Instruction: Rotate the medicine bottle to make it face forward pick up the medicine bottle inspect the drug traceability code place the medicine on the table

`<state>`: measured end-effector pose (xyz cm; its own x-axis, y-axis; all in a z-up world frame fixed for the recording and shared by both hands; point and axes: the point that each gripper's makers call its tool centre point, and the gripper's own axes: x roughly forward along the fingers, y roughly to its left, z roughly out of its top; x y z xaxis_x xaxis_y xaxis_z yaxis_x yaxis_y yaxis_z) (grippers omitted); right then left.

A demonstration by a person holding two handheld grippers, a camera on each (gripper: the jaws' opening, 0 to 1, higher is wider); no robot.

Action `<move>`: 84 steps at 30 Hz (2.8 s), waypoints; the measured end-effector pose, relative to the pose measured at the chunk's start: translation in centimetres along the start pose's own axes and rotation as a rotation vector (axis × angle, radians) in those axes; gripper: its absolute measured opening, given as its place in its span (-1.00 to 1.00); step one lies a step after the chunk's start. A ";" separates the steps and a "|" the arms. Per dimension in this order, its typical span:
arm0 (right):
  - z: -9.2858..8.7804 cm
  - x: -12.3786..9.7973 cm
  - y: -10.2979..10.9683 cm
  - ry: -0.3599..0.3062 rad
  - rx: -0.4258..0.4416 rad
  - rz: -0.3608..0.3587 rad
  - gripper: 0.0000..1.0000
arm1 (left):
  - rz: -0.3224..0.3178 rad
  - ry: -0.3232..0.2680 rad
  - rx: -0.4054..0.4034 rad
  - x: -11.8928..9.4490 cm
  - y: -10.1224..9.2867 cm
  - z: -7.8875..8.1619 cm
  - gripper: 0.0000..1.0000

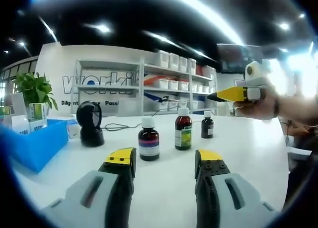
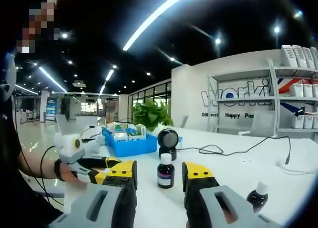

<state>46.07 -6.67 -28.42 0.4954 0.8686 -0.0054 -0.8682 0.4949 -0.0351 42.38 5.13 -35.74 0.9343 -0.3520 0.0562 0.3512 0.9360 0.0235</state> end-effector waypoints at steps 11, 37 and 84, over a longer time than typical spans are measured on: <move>-0.4 2.9 0.6 0.024 -0.005 0.008 -0.38 | -0.015 0.000 -0.006 0.1 -0.3 0.0 -0.23; -5.1 9.5 -0.2 0.167 0.003 -0.081 -0.35 | -0.032 -0.007 -0.016 0.0 -0.4 0.1 -0.23; -9.1 14.2 -1.7 0.293 -0.008 -0.283 -0.45 | -0.050 -0.020 -0.018 -0.1 -0.6 0.3 -0.24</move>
<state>54.84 4.58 -37.48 0.7030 0.6544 -0.2785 -0.6965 0.7126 -0.0837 42.09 4.61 -35.49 0.9143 -0.3980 0.0758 0.3985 0.9171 0.0085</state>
